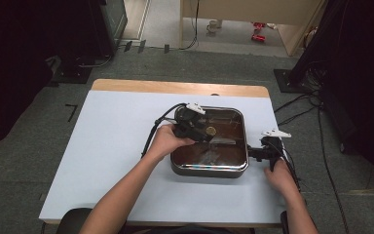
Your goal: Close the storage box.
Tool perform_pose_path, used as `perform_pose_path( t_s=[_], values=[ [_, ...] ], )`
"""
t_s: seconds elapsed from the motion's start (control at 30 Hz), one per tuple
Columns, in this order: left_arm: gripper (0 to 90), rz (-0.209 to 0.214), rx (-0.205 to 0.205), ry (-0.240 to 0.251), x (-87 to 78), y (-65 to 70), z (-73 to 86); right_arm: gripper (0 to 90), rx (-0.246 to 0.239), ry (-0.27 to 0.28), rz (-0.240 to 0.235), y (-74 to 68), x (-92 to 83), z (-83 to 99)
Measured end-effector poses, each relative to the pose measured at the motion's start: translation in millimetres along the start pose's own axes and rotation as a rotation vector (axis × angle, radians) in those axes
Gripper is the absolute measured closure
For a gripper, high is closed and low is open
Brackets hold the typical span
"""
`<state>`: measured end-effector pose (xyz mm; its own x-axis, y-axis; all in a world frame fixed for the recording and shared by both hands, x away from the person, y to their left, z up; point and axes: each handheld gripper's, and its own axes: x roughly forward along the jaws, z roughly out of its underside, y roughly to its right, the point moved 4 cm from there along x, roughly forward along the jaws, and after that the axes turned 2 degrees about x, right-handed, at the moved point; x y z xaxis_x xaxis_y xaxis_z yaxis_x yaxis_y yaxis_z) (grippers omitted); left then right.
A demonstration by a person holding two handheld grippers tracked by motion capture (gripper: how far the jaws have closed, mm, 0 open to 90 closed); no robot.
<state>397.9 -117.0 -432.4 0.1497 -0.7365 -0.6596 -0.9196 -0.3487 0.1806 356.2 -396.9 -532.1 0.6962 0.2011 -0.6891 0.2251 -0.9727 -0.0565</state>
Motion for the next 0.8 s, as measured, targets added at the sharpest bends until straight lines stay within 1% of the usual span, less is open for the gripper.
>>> perform_pose_path(
  t_s=[0.17,0.3,0.47,0.53,0.7,0.8],
  values=[
    [35.4,-0.025,-0.001,0.015,-14.1,1.4,5.1,11.3,0.001,0.001,0.000,-0.1,0.1,0.0],
    [35.2,-0.054,-0.007,0.030,-26.6,2.0,11.7,11.3,0.001,0.000,0.000,-0.1,0.0,0.0],
    [35.1,-0.082,-0.024,0.062,-43.3,-0.4,21.4,11.3,-0.002,0.001,0.000,0.2,0.0,-0.1],
    [35.1,-0.096,-0.029,0.064,-49.1,-1.3,25.6,11.2,0.000,0.001,0.000,0.1,0.0,-0.1],
    [35.1,-0.138,-0.036,0.086,-61.4,-3.4,35.6,11.2,-0.001,0.001,-0.001,0.1,0.1,-0.1],
    [34.7,-0.153,-0.042,0.089,-67.8,-4.4,41.8,11.2,0.001,0.001,0.000,0.1,0.2,-0.2]
  ],
)
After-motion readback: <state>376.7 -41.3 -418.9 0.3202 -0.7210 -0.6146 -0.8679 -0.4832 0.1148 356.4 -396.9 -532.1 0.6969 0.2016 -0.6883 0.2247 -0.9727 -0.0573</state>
